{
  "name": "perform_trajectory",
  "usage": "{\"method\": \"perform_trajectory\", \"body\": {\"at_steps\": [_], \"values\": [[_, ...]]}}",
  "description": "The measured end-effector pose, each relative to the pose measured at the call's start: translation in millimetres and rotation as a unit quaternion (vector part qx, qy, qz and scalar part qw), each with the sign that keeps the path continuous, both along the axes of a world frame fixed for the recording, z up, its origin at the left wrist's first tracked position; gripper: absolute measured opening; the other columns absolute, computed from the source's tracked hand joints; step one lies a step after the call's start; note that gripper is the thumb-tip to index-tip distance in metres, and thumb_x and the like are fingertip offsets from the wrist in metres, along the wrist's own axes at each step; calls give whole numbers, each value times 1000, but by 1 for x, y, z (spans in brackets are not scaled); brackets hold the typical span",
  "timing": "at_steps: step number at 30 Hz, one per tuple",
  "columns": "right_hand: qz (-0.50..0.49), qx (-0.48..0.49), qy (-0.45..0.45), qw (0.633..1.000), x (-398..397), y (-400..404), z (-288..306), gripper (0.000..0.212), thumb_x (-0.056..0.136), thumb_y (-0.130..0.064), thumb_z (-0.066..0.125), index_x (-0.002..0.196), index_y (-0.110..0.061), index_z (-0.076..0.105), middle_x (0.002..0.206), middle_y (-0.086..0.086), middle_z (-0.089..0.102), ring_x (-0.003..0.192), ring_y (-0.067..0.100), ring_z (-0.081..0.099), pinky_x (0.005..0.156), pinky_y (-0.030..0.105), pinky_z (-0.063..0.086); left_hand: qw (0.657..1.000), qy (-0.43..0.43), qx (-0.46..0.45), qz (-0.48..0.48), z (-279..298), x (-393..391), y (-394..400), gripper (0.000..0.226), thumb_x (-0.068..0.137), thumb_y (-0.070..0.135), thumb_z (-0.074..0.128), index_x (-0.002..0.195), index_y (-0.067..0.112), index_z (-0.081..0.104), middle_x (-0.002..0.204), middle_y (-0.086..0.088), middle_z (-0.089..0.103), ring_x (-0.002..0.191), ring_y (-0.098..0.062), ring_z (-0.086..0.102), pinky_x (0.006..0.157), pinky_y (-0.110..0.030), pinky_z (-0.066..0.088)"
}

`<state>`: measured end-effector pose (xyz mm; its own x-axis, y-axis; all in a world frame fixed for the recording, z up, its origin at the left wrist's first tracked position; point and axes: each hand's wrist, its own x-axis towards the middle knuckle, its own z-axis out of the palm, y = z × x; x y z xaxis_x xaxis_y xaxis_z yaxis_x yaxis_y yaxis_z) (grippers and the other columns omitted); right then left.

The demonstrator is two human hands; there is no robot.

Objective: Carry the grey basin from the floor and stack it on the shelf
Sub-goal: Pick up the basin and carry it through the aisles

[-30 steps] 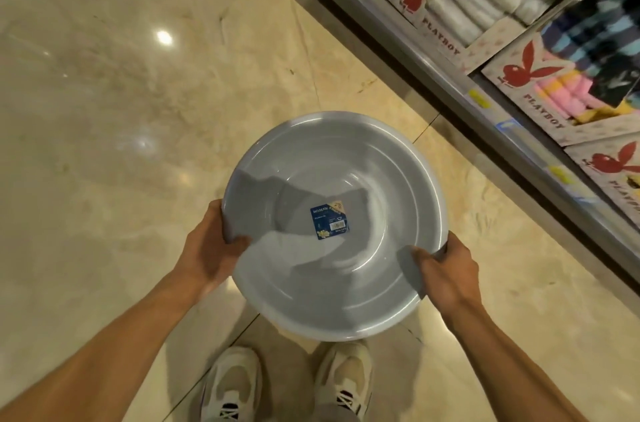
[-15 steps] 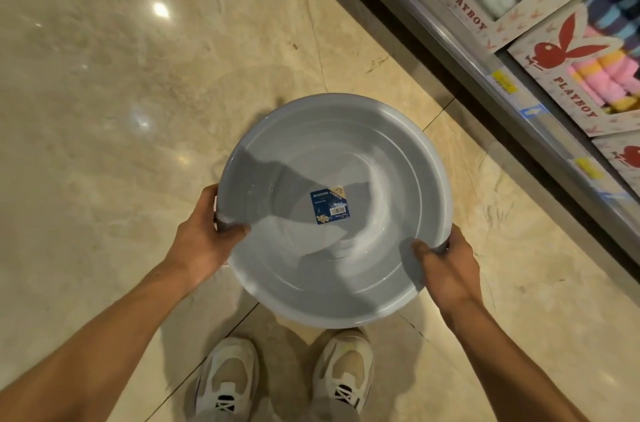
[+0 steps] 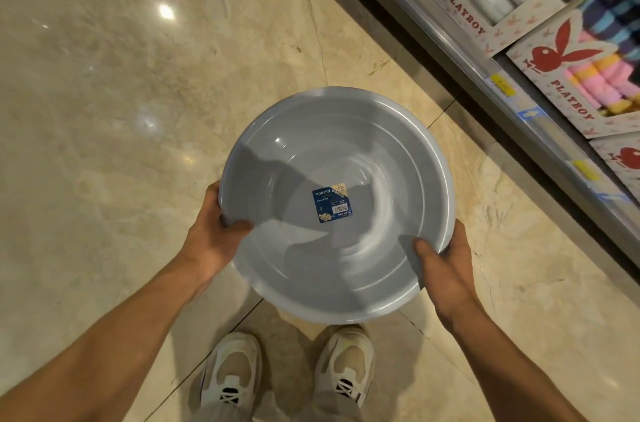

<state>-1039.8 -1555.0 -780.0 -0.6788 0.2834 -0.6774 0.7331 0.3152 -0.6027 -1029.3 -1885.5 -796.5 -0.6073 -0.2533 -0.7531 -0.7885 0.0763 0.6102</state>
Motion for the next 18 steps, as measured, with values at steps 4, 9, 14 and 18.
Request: {"method": "perform_trajectory", "body": {"at_steps": [4, 9, 14, 18], "values": [[-17, -15, 15, 1000, -6, -2, 25, 40, 85, -19, 62, 102, -54, 52, 93, -30, 67, 83, -4, 67, 68, 31, 54, 998, 38, 41, 26, 35, -9, 2, 64, 83, -5, 67, 131, 29, 41, 111, 0, 59, 102, -28, 61, 63, -34, 51], [-45, -22, 40, 998, -14, -3, 102, 45, 83, -20, 65, 105, -57, 52, 96, -31, 67, 86, -2, 67, 70, 29, 55, 995, 86, 54, -2, 120, -19, -2, 64, 77, 14, 74, 129, 40, 48, 121, 9, 61, 103, -11, 62, 61, -27, 56], [-84, -13, 52, 995, -8, -10, 220, 54, 78, -28, 64, 126, -49, 49, 104, -20, 64, 94, 10, 65, 73, 38, 58, 993, 103, 23, -49, 246, -33, -11, 72, 72, 30, 75, 139, 34, 49, 124, 2, 67, 104, -22, 67, 61, -38, 56], [-115, -19, 83, 990, 1, -14, 333, 56, 80, -25, 66, 132, -42, 52, 112, -19, 64, 100, 12, 64, 78, 41, 58, 989, 132, -6, -71, 357, -41, -13, 57, 86, 10, 75, 133, 34, 54, 101, 17, 75, 87, -15, 74, 52, -32, 57]]}}
